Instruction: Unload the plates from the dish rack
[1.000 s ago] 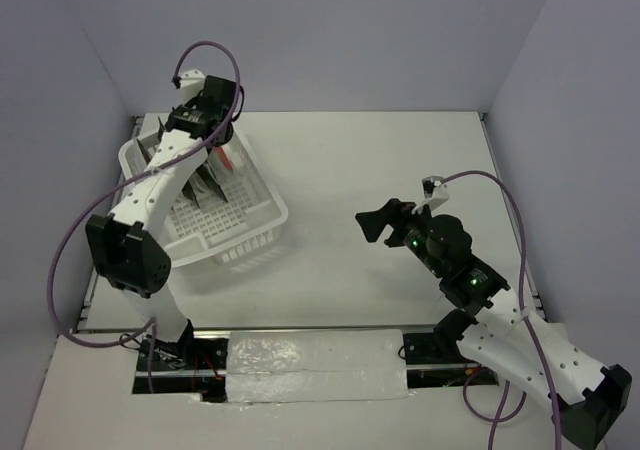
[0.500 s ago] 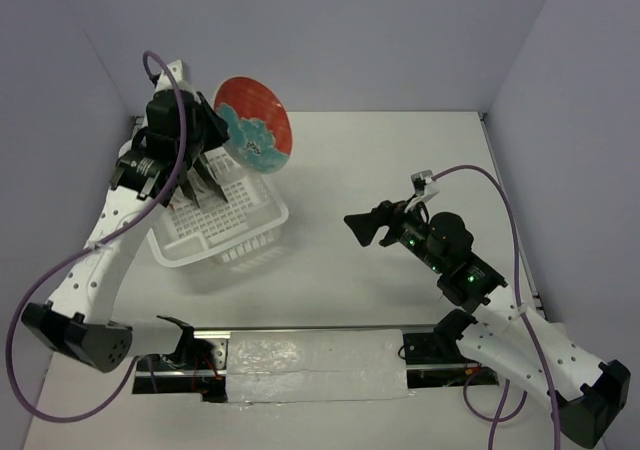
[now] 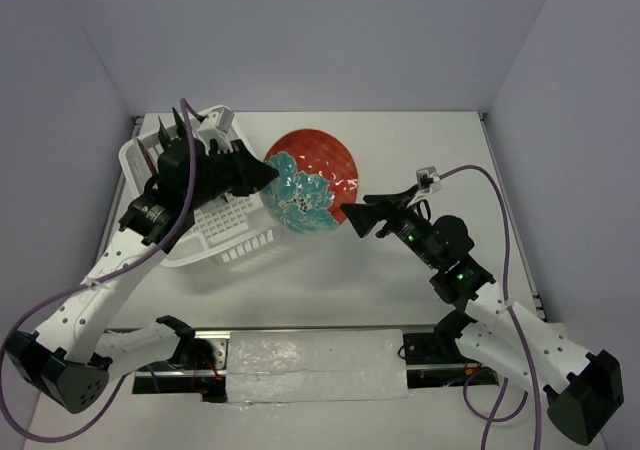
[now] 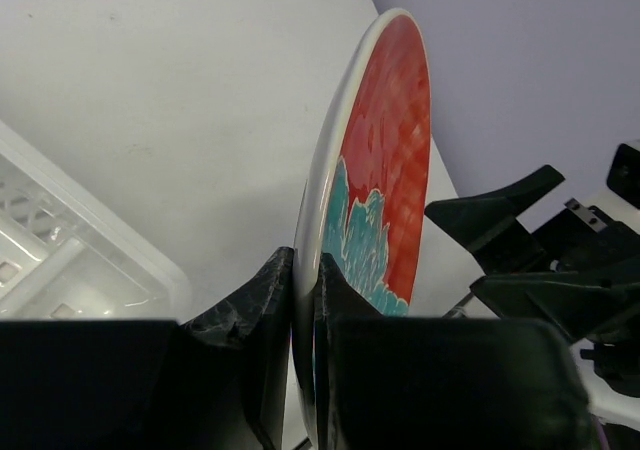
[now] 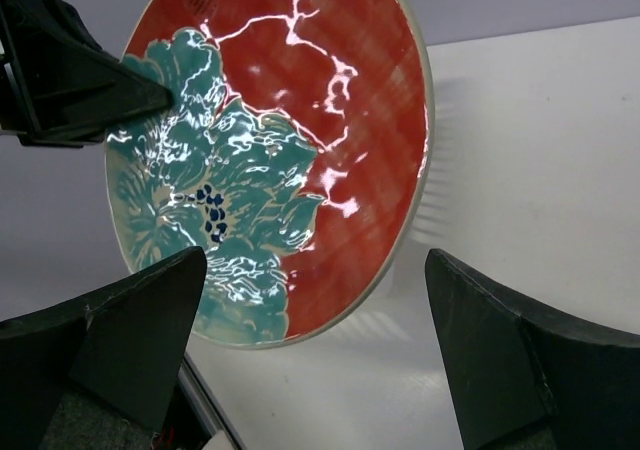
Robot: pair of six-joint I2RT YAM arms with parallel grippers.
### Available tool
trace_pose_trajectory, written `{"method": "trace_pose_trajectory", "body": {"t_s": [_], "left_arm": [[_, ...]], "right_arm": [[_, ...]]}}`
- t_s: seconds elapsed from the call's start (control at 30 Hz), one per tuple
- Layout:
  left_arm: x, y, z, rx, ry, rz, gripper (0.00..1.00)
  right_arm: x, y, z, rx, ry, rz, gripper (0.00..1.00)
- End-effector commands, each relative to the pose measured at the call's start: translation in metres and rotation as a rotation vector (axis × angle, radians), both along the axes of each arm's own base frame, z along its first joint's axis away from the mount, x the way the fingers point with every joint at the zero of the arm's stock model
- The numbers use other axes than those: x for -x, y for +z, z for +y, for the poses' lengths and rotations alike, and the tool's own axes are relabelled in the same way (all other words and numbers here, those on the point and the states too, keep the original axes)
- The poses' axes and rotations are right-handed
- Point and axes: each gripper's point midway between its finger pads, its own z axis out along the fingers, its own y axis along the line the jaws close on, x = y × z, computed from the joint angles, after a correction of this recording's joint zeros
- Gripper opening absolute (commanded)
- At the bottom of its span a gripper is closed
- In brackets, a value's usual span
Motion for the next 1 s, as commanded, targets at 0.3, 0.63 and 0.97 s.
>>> {"method": "trace_pose_trajectory", "body": {"t_s": [0.3,0.63,0.97], "left_arm": [[0.046,0.111,-0.019,0.341,-0.192,-0.329,0.0],[0.043,0.081,-0.03,0.324,-0.222,-0.272,0.0],[0.006,0.055,-0.012,0.154,-0.045,-0.247,0.76]], "right_arm": [[-0.007,0.034,0.002,-0.128,-0.001,-0.123,0.88],[-0.014,0.035,0.029,-0.16,0.104,-0.116,0.33],[-0.034,0.032,0.011,-0.149,-0.027,-0.046,0.0]]}}
